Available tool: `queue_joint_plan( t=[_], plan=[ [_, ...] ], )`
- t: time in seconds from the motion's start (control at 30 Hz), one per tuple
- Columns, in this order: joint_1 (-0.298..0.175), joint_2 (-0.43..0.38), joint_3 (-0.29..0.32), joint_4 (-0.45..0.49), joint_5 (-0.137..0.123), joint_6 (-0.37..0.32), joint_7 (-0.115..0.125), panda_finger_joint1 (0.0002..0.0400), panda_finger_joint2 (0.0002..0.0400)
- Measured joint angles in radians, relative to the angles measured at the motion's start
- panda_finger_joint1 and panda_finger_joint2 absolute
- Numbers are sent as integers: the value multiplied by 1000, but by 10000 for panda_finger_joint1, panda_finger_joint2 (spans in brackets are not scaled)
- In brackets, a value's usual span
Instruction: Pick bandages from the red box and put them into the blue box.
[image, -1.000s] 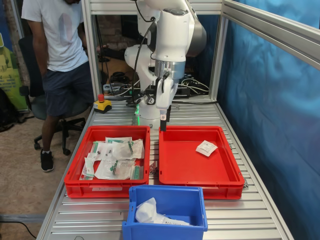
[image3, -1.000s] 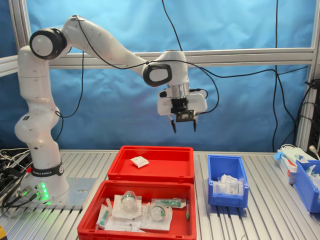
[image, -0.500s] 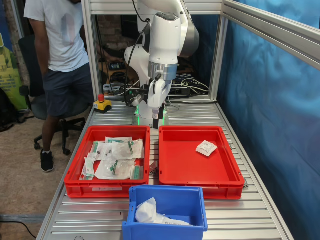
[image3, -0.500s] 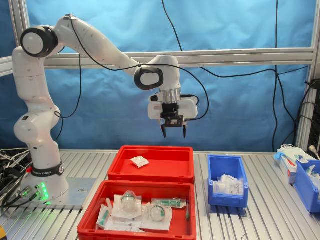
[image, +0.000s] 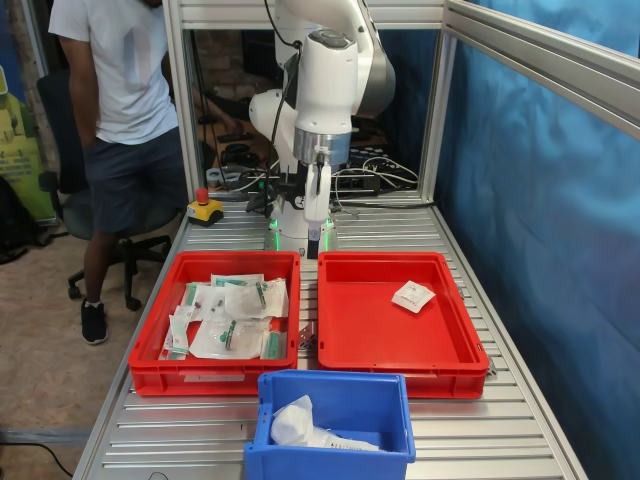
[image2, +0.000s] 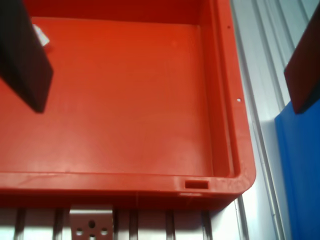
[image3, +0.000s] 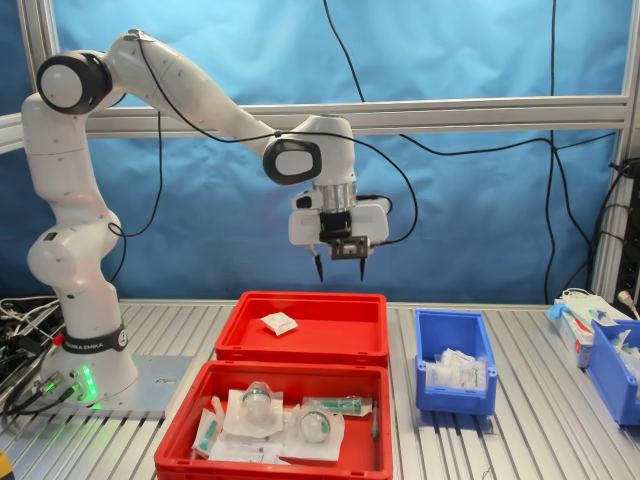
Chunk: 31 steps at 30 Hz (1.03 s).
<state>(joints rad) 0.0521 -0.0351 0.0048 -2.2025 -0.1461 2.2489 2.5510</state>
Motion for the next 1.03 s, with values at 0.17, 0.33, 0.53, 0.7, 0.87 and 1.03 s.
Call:
queue_joint_plan(
  t=[0.17, 0.33, 0.53, 0.7, 0.87, 1.03],
  plan=[
    [-2, 0, -9, -6, 0, 0, -45, 400, 400],
    [-3, 0, -13, -7, 0, 0, -64, 400, 400],
    [-4, 0, -16, -8, 0, 0, -80, 400, 400],
    [-4, 0, -17, -8, 0, 0, -90, 400, 400],
    [-4, 0, -17, -8, 0, 0, -96, 400, 400],
    [-4, 0, -17, -8, 0, 0, -98, 400, 400]
  ],
)
